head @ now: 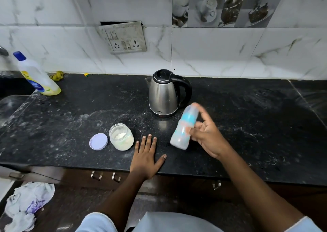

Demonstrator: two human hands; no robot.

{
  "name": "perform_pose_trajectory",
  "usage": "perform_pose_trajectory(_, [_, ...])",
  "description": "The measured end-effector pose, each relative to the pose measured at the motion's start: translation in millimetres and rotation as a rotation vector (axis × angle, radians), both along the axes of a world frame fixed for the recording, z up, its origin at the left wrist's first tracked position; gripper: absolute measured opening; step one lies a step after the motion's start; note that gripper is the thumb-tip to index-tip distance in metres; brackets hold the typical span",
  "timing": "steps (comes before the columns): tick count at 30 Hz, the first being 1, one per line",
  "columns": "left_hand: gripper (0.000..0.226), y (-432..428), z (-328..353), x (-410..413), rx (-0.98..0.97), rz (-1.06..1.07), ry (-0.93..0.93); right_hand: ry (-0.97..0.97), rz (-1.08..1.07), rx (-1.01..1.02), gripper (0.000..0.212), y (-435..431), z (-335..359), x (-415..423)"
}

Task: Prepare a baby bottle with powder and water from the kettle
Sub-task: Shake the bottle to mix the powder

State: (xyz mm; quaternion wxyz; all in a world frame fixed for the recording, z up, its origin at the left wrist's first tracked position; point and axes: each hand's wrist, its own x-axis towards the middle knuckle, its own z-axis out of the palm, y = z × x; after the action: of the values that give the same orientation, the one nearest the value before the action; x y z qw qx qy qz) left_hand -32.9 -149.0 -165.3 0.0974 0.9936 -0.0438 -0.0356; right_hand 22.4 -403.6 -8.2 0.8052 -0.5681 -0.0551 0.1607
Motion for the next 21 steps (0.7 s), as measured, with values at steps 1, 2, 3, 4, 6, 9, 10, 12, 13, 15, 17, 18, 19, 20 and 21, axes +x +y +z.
perform_pose_trajectory(1, [0.096,-0.1,-0.2,-0.9,-0.004,-0.002,0.003,-0.001,0.057,-0.012,0.091,0.2,-0.8,-3.3])
perform_pose_trajectory(2, [0.096,-0.1,-0.6,-1.5,0.002,-0.003,0.007,0.014,0.025,0.018,0.090,-0.6,-2.0,-4.2])
perform_pose_trajectory(3, [0.096,0.0,-0.7,-1.4,0.016,-0.001,0.011,0.038,-0.069,0.081,0.089,-1.9,-2.0,-3.8])
perform_pose_trajectory(4, [0.096,0.3,-0.3,-0.5,0.029,0.001,0.015,0.045,-0.145,0.125,0.088,-4.8,-3.7,-1.5])
perform_pose_trajectory(6, [0.096,0.4,-0.5,0.8,0.034,0.005,0.018,0.029,-0.098,0.062,0.090,-4.9,-3.0,-0.5])
perform_pose_trajectory(9, [0.096,1.9,-2.5,-2.1,0.017,0.004,0.018,-0.011,0.085,-0.034,0.089,-4.1,-3.7,-5.0])
perform_pose_trajectory(10, [0.096,2.2,-2.6,-1.8,0.022,0.003,0.015,0.012,-0.008,0.021,0.087,-4.2,-3.1,-4.0])
perform_pose_trajectory(12, [0.096,0.8,-1.4,0.7,0.029,0.004,0.017,0.028,-0.170,0.098,0.085,-6.5,-5.5,1.1])
perform_pose_trajectory(13, [0.096,-0.1,-0.9,1.9,0.028,0.003,0.015,0.015,-0.141,0.070,0.084,-4.1,-3.2,1.0])
perform_pose_trajectory(15, [0.096,0.3,-1.6,0.1,0.027,0.001,0.017,-0.037,0.117,-0.068,0.086,0.6,-3.6,-4.0])
perform_pose_trajectory(17, [0.096,3.0,-3.5,-2.4,0.020,0.000,0.003,-0.025,0.108,-0.044,0.087,2.9,-5.1,-6.4])
perform_pose_trajectory(18, [0.096,3.8,-3.7,-2.5,0.014,0.002,-0.004,0.020,-0.028,0.028,0.087,3.5,-4.5,-5.6])
perform_pose_trajectory(19, [0.095,3.3,-3.5,-1.3,0.011,0.004,-0.003,0.047,-0.141,0.090,0.086,1.7,-5.6,-2.9])
perform_pose_trajectory(20, [0.096,2.1,-3.3,0.3,0.014,0.005,0.001,0.045,-0.183,0.095,0.087,-0.1,-7.5,0.4])
perform_pose_trajectory(21, [0.096,0.9,-3.5,1.3,0.019,0.006,0.007,0.049,-0.136,0.064,0.090,0.8,-4.2,-0.4])
